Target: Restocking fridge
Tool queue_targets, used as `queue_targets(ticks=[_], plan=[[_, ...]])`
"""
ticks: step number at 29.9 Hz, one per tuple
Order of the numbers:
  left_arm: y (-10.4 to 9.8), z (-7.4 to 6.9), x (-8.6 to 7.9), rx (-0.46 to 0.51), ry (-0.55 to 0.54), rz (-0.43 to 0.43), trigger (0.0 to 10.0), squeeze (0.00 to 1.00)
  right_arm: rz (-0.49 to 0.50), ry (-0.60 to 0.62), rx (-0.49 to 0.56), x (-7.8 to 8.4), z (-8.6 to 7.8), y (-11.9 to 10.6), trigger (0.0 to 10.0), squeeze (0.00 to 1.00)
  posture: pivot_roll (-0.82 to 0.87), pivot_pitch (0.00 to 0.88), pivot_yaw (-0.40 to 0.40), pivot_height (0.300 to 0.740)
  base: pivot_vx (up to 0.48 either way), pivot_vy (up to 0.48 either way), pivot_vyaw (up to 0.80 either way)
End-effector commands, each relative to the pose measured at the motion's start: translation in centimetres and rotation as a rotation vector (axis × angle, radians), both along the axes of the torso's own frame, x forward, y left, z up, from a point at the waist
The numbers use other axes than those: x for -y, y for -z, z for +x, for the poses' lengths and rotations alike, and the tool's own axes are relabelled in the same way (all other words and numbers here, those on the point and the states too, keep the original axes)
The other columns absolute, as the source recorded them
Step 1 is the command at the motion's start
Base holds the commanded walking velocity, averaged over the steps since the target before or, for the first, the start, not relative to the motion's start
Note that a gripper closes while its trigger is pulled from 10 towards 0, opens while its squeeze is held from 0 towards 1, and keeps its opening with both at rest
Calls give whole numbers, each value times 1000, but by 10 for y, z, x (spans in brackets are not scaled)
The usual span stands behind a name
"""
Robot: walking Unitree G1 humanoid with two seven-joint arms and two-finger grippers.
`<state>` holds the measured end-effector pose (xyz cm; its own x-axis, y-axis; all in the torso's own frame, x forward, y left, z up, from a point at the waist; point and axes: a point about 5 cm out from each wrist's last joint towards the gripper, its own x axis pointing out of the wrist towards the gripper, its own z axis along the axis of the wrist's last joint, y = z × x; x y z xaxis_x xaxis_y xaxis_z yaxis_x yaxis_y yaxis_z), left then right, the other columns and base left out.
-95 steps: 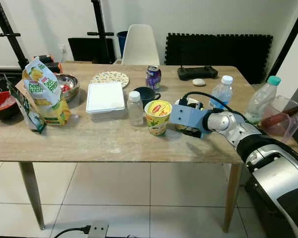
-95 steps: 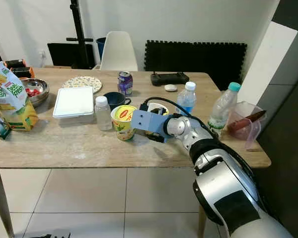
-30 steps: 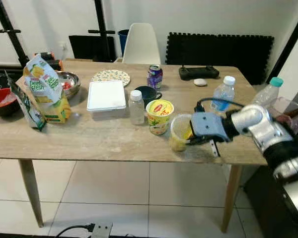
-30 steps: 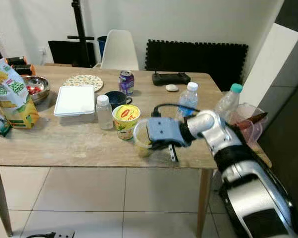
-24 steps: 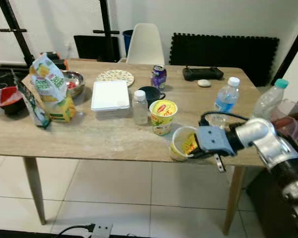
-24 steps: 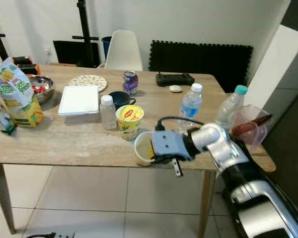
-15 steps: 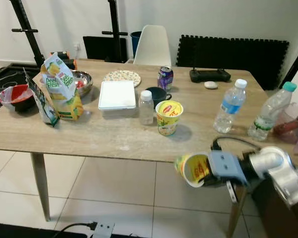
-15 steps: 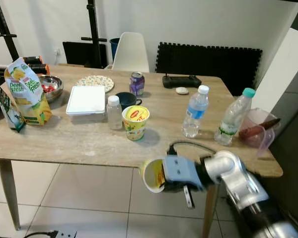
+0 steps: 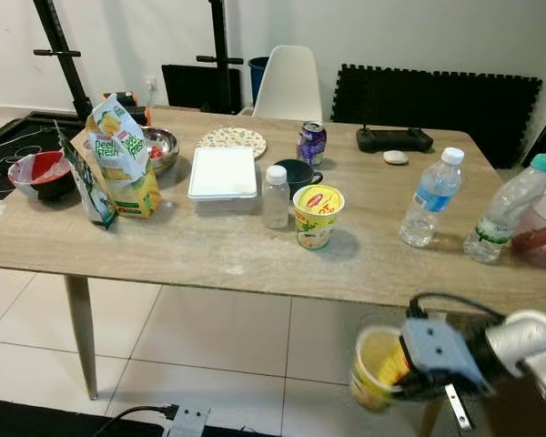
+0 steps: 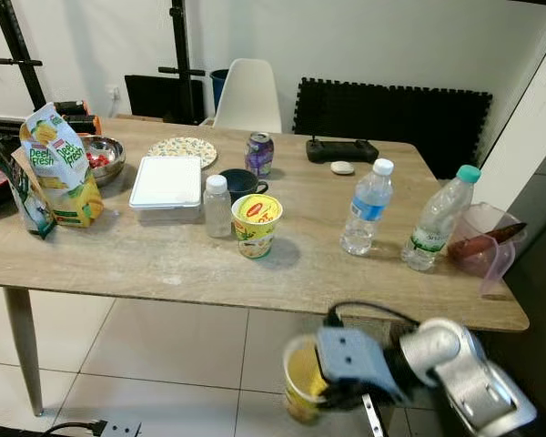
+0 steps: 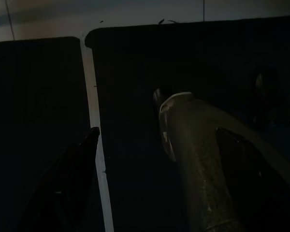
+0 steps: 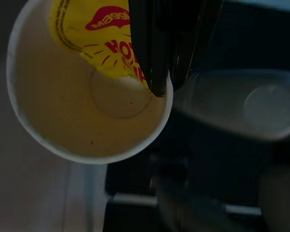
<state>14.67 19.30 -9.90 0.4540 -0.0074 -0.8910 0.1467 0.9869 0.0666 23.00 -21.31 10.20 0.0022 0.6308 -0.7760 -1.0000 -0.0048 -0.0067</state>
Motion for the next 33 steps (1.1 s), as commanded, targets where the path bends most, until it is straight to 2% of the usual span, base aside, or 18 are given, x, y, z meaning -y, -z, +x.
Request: queue_targets(ticks=[1, 3, 4, 7, 8, 9, 11, 13, 16, 19, 20, 22, 23, 24, 26, 27, 30, 33], plan=[[2, -6, 2, -15, 1, 0, 10000, 0, -151, 179, -94, 35, -9, 38, 10000, 0, -76, 0, -49, 740, 0, 0, 0], [3, -7, 2, -16, -2, -1, 10000, 0, -244, 300, -121, 57, -17, 64, 10000, 0, -77, 0, -49, 740, 0, 0, 0], [3, -7, 2, -16, -2, -1, 10000, 0, -244, 300, -121, 57, -17, 64, 10000, 0, -77, 0, -49, 740, 0, 0, 0], [3, -7, 3, -14, -7, -4, 10000, 0, -329, 498, -123, 81, -33, 97, 10000, 0, -77, 0, -48, 740, 0, 0, 0], [3, -6, 3, -12, -8, -4, 10000, 0, -344, 583, -112, 86, -37, 106, 10000, 0, -77, 0, -48, 740, 0, 0, 0], [3, -6, 3, -12, -8, -4, 10000, 0, -344, 583, -112, 86, -37, 106, 10000, 0, -77, 0, -48, 740, 0, 0, 0], [3, -6, 3, -9, -11, -4, 10000, 0, -368, 689, -95, 92, -45, 118, 10000, 0, -75, 0, -50, 740, 0, 0, 0], [2, -4, 2, -3, -16, -3, 10000, 0, -416, 917, -81, 102, -65, 138, 10000, 0, -74, 0, -45, 740, 0, 0, 0], [1, -3, 2, -1, -16, -2, 10000, 0, -432, 955, -80, 104, -70, 141, 10000, 0, -75, 0, -46, 740, 0, 0, 0], [1, -2, 0, 3, -22, -3, 10000, 0, -456, 1163, -73, 108, -90, 155, 10000, 0, -75, 0, -43, 740, 0, 0, 0], [1, -2, 0, 3, -22, -3, 10000, 0, -456, 1163, -73, 108, -90, 155, 10000, 0, -75, 0, -43, 740, 0, 0, 0], [0, -1, 0, 4, -26, -5, 10000, 0, -480, 1294, -85, 108, -106, 165, 10000, 0, -74, 0, -42, 740, 0, 0, 0], [0, -1, 0, 4, -28, -6, 10000, 0, -487, 1338, -101, 106, -114, 169, 10000, 0, -74, 0, -40, 740, 0, 0, 0], [0, -1, 0, 4, -28, -6, 10000, 0, -487, 1338, -101, 106, -114, 169, 10000, 0, -74, 0, -40, 740, 0, 0, 0], [1, -2, 0, 3, -37, -13, 10000, 0, -505, 1455, -132, 104, -131, 177, 10000, 0, -75, 0, -40, 740, 0, 0, 0], [1, -2, 0, 3, -37, -13, 10000, 0, -505, 1455, -132, 104, -131, 177, 10000, 0, -75, 0, -40, 740, 0, 0, 0], [1, -3, 0, 1, -45, -19, 10000, 0, -562, 1518, -158, 96, -153, 187, 10000, 0, -73, 0, -44, 740, 0, 0, 0], [1, -3, 1, 0, -49, -22, 10000, 0, -569, 1518, -165, 92, -157, 190, 10000, 0, -73, 0, -43, 740, 0, 0, 0]])
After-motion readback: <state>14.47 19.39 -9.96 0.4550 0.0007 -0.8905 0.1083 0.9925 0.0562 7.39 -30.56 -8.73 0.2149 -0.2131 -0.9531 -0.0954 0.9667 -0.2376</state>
